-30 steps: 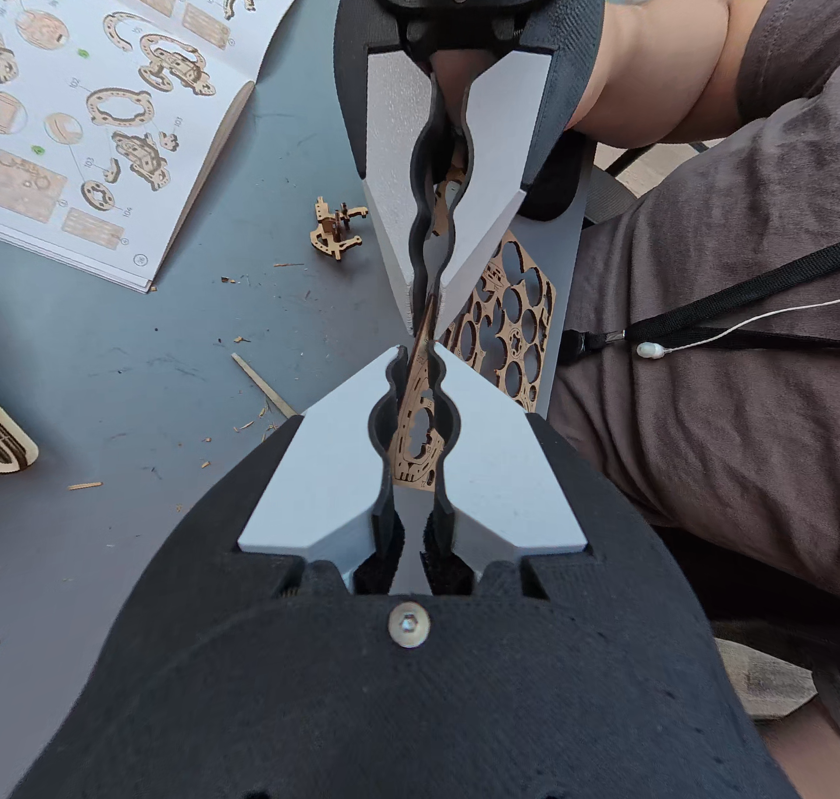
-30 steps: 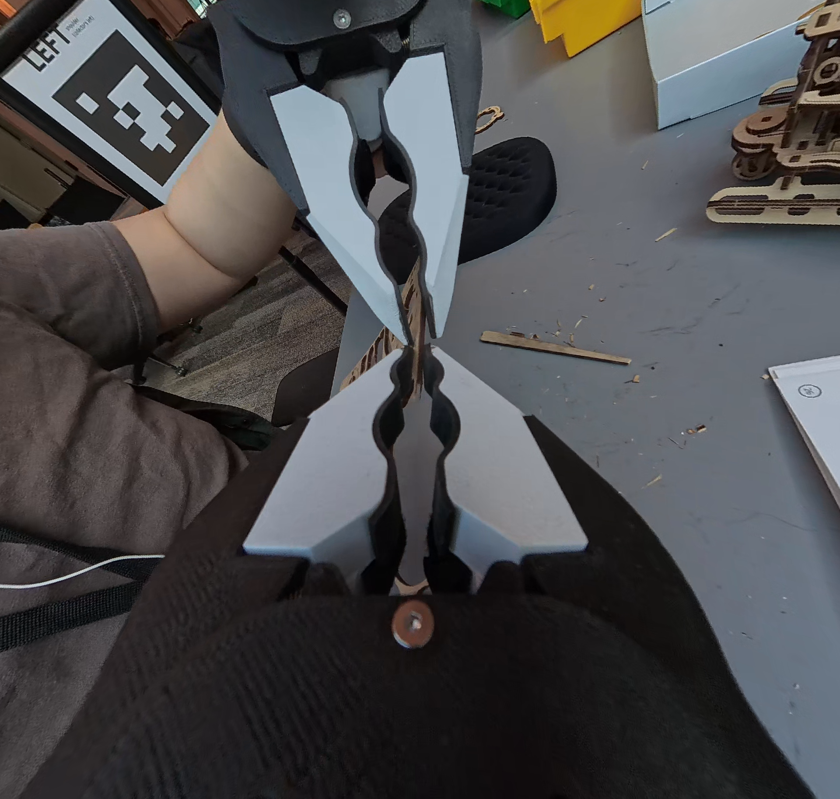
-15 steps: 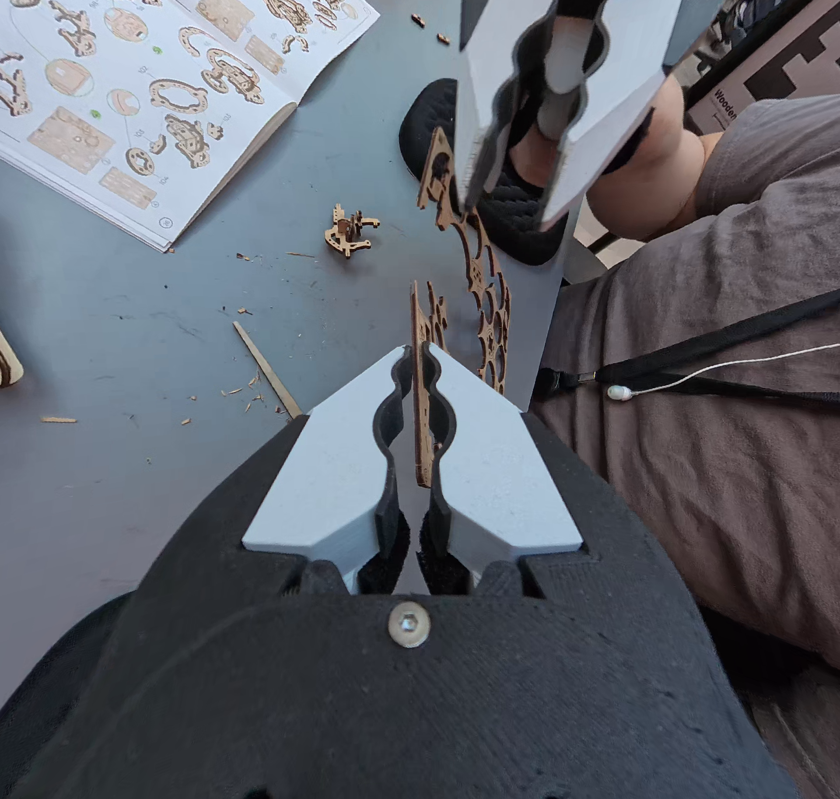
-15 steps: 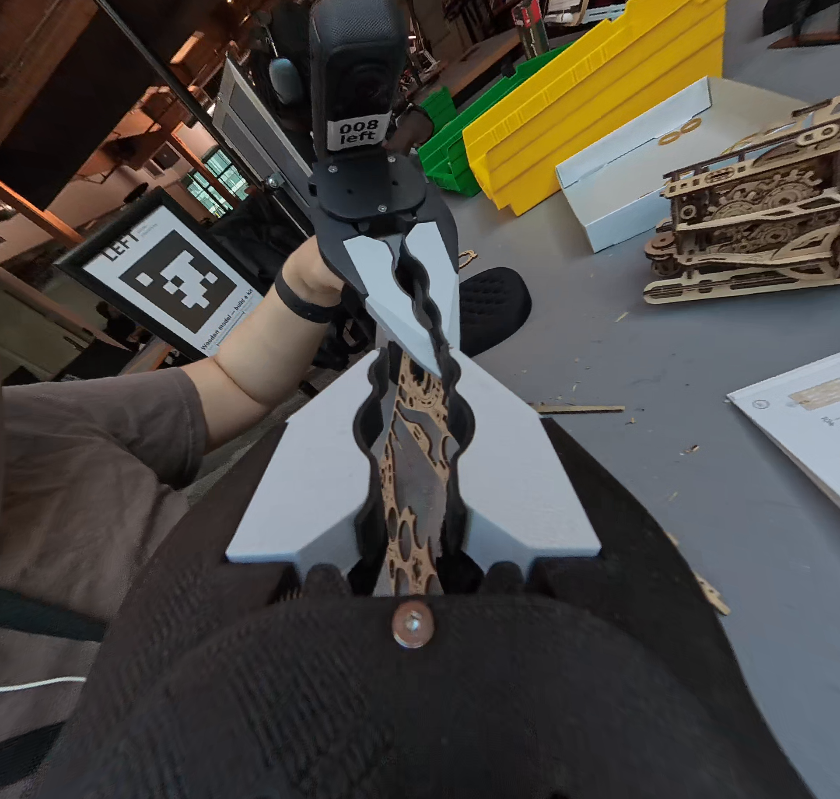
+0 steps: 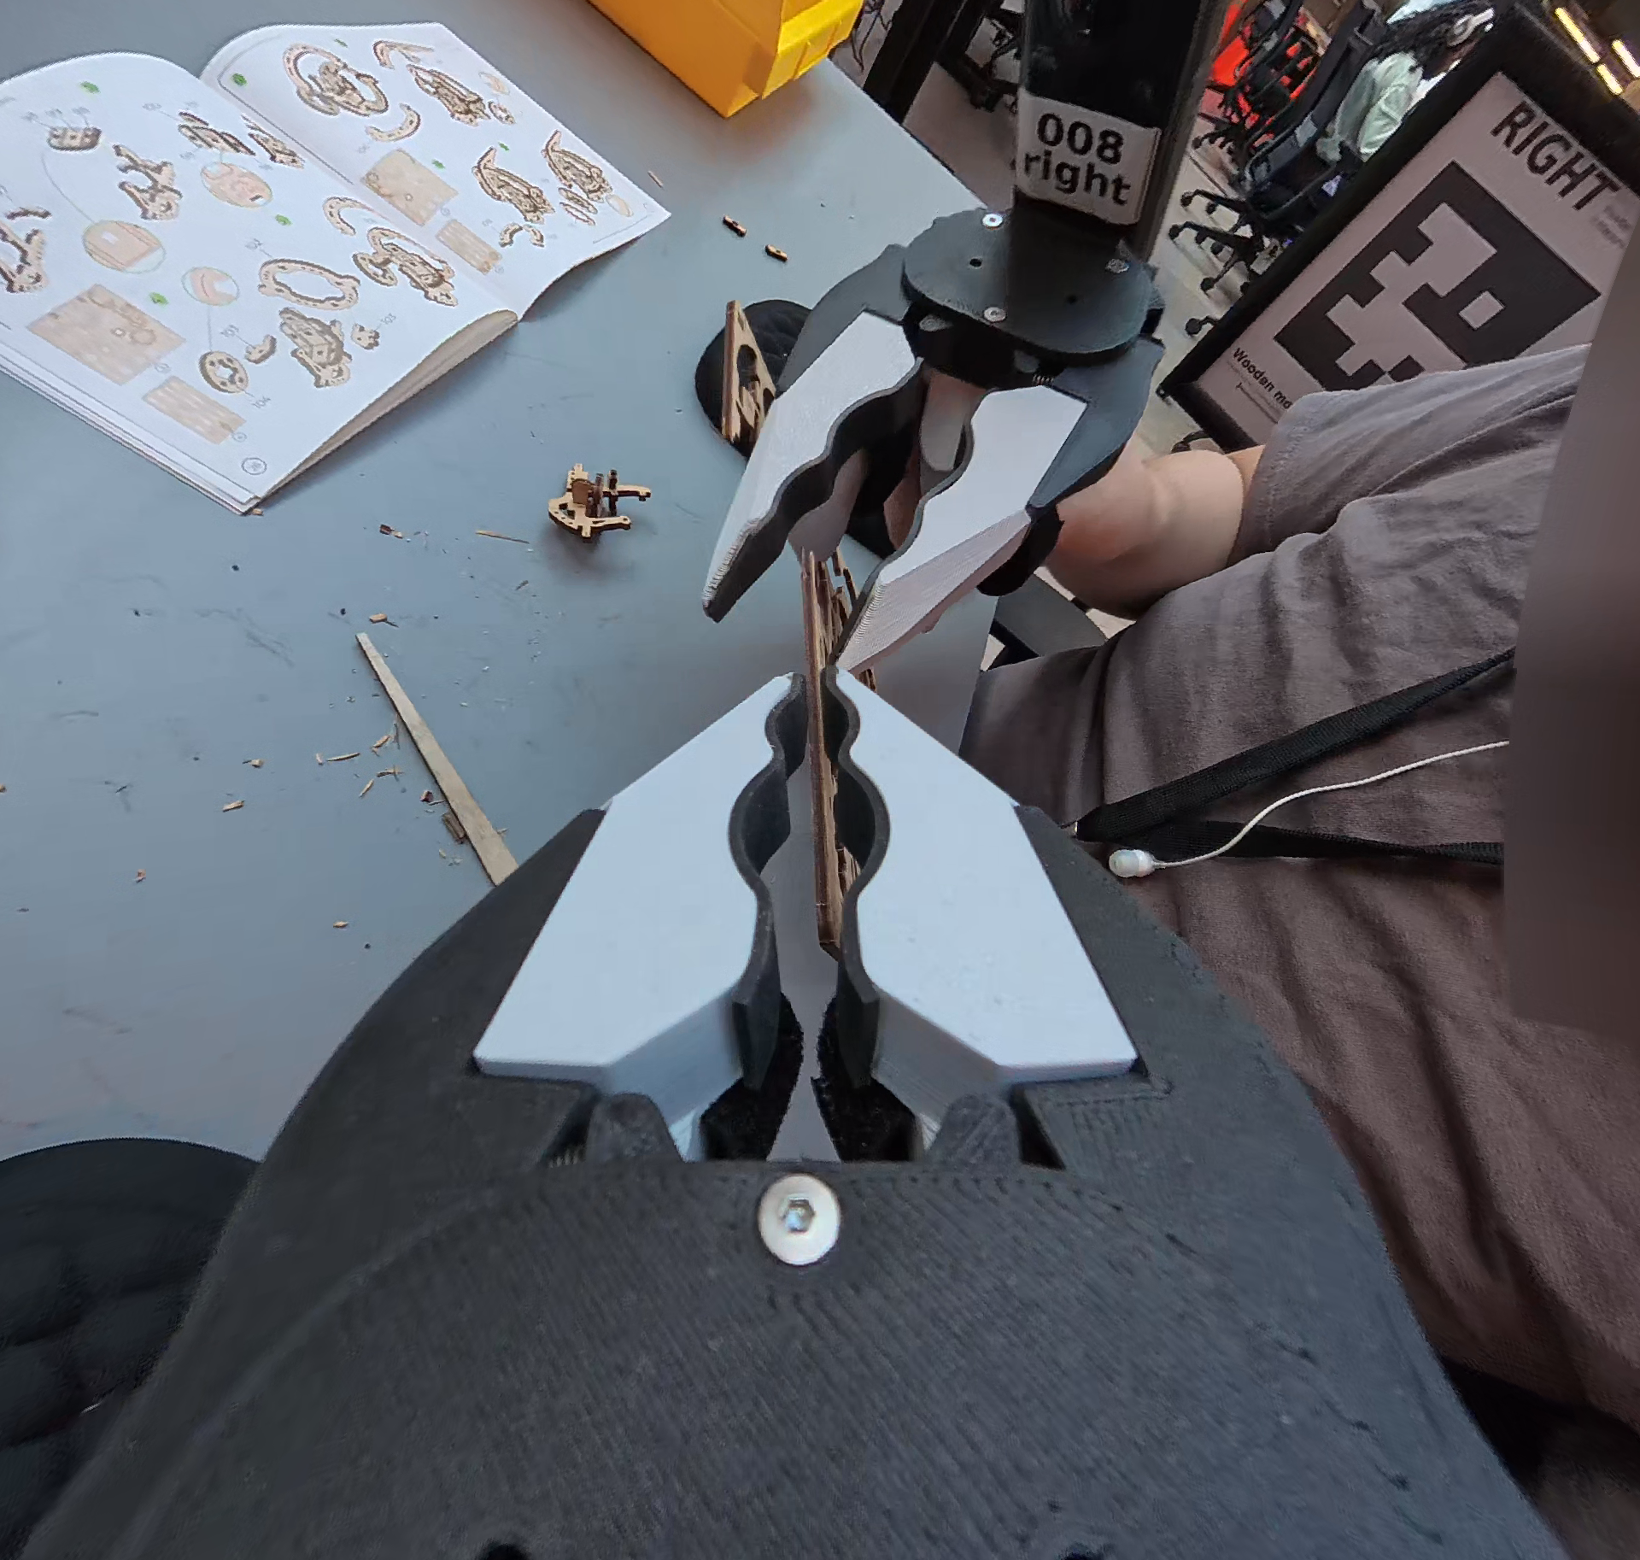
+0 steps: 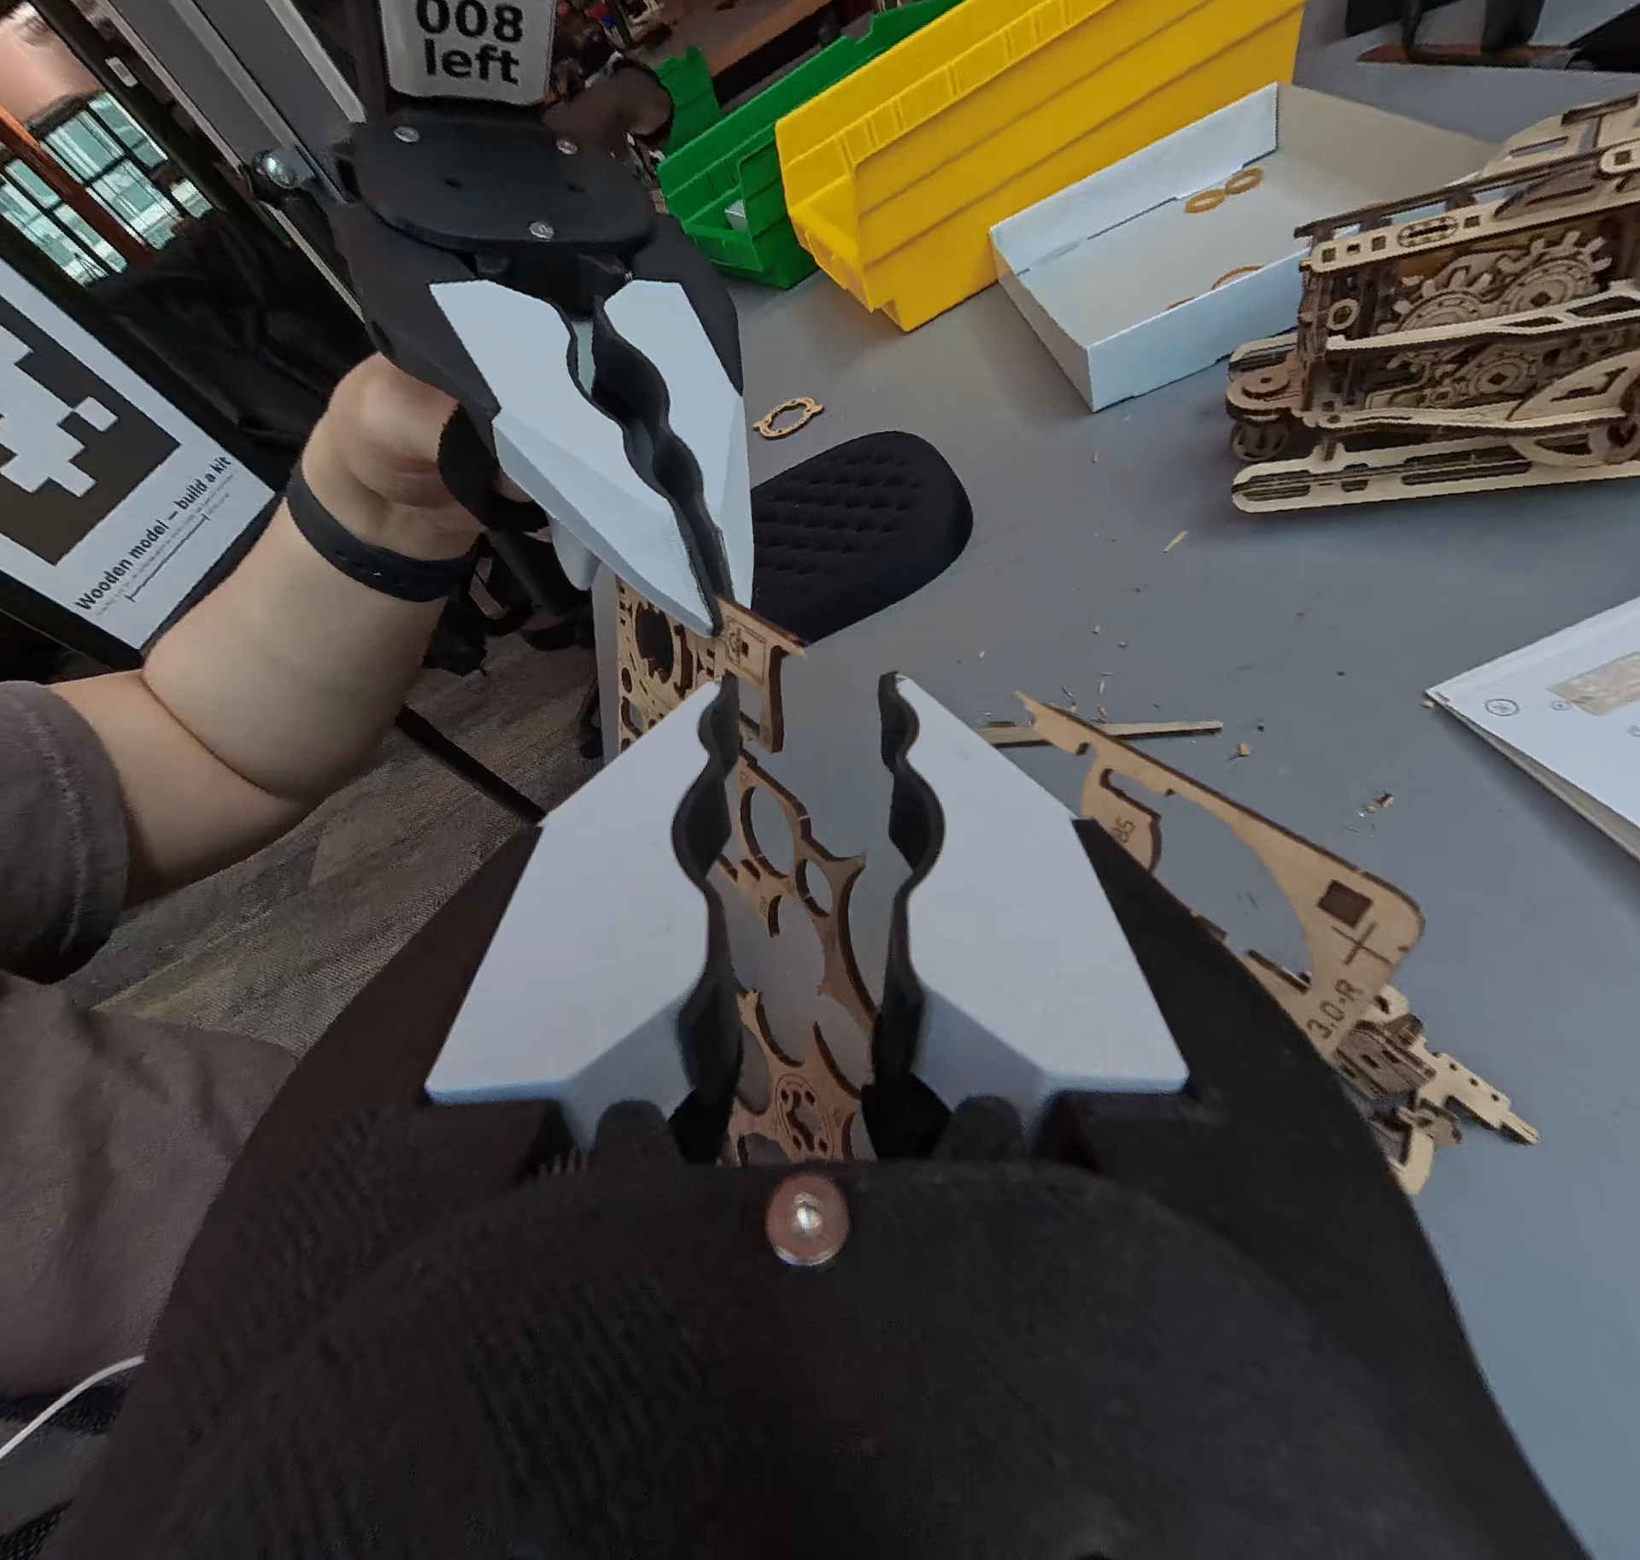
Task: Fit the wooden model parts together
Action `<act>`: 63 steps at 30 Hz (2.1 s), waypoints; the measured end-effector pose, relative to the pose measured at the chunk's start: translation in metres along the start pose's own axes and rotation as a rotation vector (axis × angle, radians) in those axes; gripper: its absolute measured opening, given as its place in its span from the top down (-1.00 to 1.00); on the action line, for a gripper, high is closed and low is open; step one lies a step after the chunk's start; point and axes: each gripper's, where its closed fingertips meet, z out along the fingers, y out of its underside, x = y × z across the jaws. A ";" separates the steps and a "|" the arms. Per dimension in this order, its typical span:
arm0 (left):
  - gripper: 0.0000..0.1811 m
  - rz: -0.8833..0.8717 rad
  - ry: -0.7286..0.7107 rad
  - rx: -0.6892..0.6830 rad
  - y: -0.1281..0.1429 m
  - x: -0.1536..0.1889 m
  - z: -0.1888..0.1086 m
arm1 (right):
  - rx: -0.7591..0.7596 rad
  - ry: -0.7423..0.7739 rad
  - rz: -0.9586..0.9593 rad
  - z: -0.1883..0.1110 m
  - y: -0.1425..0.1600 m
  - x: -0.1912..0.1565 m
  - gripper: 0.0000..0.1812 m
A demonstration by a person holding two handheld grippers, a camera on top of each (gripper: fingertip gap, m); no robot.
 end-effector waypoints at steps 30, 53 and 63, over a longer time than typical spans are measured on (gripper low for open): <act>0.99 -0.074 0.232 0.026 0.034 -0.024 -0.001 | 0.006 -0.337 0.470 0.033 0.017 -0.008 0.98; 0.99 -0.136 0.183 0.035 0.062 -0.023 0.006 | -0.157 -0.243 0.340 0.042 0.043 -0.012 0.97; 0.98 -0.046 0.198 -0.023 0.068 -0.007 0.014 | -0.088 -0.125 0.262 0.030 0.052 -0.023 0.96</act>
